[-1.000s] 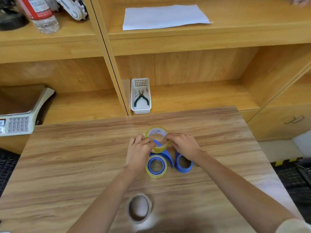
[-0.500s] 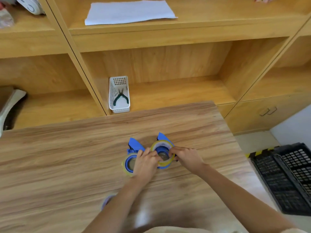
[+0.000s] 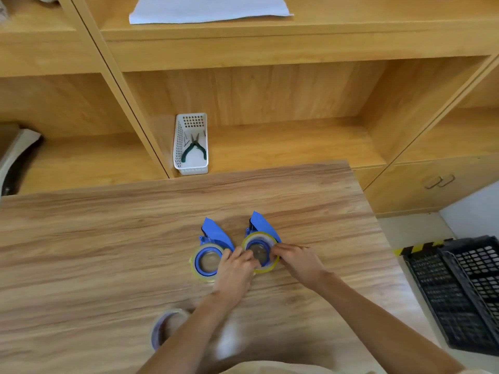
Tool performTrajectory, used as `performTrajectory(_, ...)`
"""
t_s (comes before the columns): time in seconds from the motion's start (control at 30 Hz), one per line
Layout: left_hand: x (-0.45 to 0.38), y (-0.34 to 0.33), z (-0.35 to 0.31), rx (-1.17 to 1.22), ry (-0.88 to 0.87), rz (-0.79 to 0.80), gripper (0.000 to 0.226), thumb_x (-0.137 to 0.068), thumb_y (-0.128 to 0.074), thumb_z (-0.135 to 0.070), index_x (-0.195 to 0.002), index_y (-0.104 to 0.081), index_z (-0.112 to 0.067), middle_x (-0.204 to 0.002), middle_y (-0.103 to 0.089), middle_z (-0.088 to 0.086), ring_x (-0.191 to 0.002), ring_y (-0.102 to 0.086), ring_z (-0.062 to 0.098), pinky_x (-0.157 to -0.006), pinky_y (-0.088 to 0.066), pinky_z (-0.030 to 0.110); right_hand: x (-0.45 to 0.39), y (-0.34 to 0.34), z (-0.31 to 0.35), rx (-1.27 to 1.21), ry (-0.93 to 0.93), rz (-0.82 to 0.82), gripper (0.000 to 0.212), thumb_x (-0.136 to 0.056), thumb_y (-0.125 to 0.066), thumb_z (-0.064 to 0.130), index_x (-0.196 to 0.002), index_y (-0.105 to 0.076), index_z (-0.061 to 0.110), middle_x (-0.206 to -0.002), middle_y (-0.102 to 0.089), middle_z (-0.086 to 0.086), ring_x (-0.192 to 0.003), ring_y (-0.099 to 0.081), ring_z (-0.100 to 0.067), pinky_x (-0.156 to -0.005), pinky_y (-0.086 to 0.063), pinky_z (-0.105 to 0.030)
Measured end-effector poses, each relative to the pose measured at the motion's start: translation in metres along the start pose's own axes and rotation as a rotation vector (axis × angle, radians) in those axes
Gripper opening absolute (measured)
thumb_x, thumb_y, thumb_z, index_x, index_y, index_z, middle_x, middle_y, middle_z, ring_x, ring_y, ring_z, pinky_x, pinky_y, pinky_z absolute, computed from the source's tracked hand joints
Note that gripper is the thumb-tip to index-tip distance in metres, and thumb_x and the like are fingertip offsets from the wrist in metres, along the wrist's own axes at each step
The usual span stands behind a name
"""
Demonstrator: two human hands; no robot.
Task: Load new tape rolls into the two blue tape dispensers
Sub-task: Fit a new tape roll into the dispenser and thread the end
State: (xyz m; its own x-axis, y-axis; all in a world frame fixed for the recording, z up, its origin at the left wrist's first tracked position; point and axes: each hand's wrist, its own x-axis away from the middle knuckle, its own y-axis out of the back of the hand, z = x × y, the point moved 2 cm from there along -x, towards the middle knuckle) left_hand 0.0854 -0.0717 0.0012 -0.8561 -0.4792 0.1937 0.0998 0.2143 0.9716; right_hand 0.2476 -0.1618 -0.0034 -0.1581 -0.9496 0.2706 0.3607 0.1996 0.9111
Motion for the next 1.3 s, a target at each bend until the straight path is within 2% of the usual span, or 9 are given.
performTrajectory(0.2, -0.013, -0.002, 0.002, 0.038, 0.05, 0.017, 0.034, -0.089, -0.063, -0.014, -0.117, -0.069, -0.031, -0.117, -0.065, -0.01, -0.117, -0.048, 0.021, -0.093, -0.031, 0.035, -0.011, 0.007, 0.003, 0.047, -0.03, 0.072, 0.031, -0.092, -0.05, 0.007, -0.11, -0.054, 0.031, -0.121, -0.06, 0.013, -0.106, -0.062, -0.019, -0.069, -0.042, -0.033)
performTrajectory(0.43, -0.019, -0.012, 0.002, 0.057, 0.055, 0.015, 0.032, -0.091, -0.06, -0.016, -0.118, -0.065, -0.032, -0.126, -0.059, -0.009, -0.122, -0.043, 0.021, -0.098, -0.029, 0.035, -0.011, -0.002, -0.004, 0.057, -0.056, 0.078, 0.026, -0.092, -0.054, 0.014, -0.112, -0.061, 0.028, -0.133, -0.045, 0.011, -0.109, -0.061, -0.02, -0.078, -0.05, -0.037)
performTrajectory(0.53, -0.022, -0.016, 0.0, 0.004, 0.028, 0.041, 0.036, -0.09, -0.06, -0.015, -0.124, -0.06, -0.027, -0.127, -0.056, -0.005, -0.124, -0.043, 0.024, -0.1, -0.03, 0.038, -0.007, -0.007, -0.008, -0.01, -0.053, -0.023, 0.033, -0.088, -0.06, 0.014, -0.119, -0.058, 0.027, -0.133, -0.046, 0.007, -0.117, -0.054, -0.017, -0.078, -0.052, -0.036)
performTrajectory(0.63, -0.021, -0.019, -0.001, -0.034, -0.017, 0.058, 0.041, -0.084, -0.066, -0.014, -0.123, -0.066, -0.026, -0.123, -0.059, -0.003, -0.12, -0.046, 0.026, -0.096, -0.033, 0.041, -0.004, -0.009, -0.015, -0.222, -0.205, -0.154, 0.054, -0.089, -0.064, 0.023, -0.138, -0.043, 0.027, -0.137, -0.044, 0.002, -0.122, -0.049, -0.021, -0.082, -0.051, -0.037)
performTrajectory(0.7, -0.021, -0.022, -0.001, -0.063, -0.045, 0.044, 0.041, -0.087, -0.064, -0.013, -0.125, -0.066, -0.027, -0.125, -0.06, -0.003, -0.122, -0.044, 0.027, -0.096, -0.03, 0.042, -0.004, -0.01, -0.02, -0.372, -0.355, -0.151, 0.052, -0.095, -0.057, 0.034, -0.143, -0.038, 0.023, -0.138, -0.046, -0.003, -0.121, -0.051, -0.026, -0.087, -0.05, -0.039)
performTrajectory(0.83, -0.026, -0.022, 0.0, -0.104, -0.074, 0.061, 0.039, -0.094, -0.056, -0.013, -0.132, -0.06, -0.024, -0.132, -0.055, -0.001, -0.129, -0.038, 0.027, -0.1, -0.027, 0.044, -0.005, -0.017, -0.02, -0.384, -0.518, 0.013, 0.038, -0.099, -0.045, 0.045, -0.13, -0.055, 0.025, -0.116, -0.069, -0.006, -0.107, -0.064, -0.03, -0.082, -0.054, -0.04)
performTrajectory(1.0, -0.022, -0.023, 0.004, -0.096, -0.091, 0.062, 0.036, -0.091, -0.06, -0.012, -0.125, -0.066, -0.023, -0.126, -0.058, -0.002, -0.125, -0.04, 0.028, -0.097, -0.028, 0.044, 0.004, -0.022, 0.0, -0.247, -0.552, -0.036, 0.035, -0.09, -0.049, 0.054, -0.115, -0.063, 0.034, -0.106, -0.073, 0.003, -0.102, -0.065, -0.028, -0.08, -0.05, -0.037)
performTrajectory(1.17, -0.018, -0.028, 0.009, -0.07, -0.096, 0.045, 0.039, -0.079, -0.072, -0.011, -0.114, -0.072, -0.028, -0.116, -0.064, -0.005, -0.118, -0.049, 0.027, -0.091, -0.035, 0.043, 0.013, -0.028, 0.007, -0.235, -0.545, -0.074, 0.036, -0.088, -0.05, 0.053, -0.119, -0.06, 0.038, -0.109, -0.072, 0.014, -0.103, -0.065, -0.024, -0.083, -0.05, -0.037)
performTrajectory(1.3, -0.019, -0.031, 0.009, -0.125, -0.142, 0.062, 0.048, -0.047, -0.092, -0.017, -0.09, -0.078, -0.03, -0.091, -0.069, -0.008, -0.098, -0.048, 0.022, -0.079, -0.029, 0.038, 0.014, -0.023, 0.003, -0.288, -0.525, -0.142, 0.036, -0.094, -0.043, 0.055, -0.125, -0.052, 0.039, -0.112, -0.069, 0.015, -0.105, -0.065, -0.022, -0.08, -0.053, -0.038)
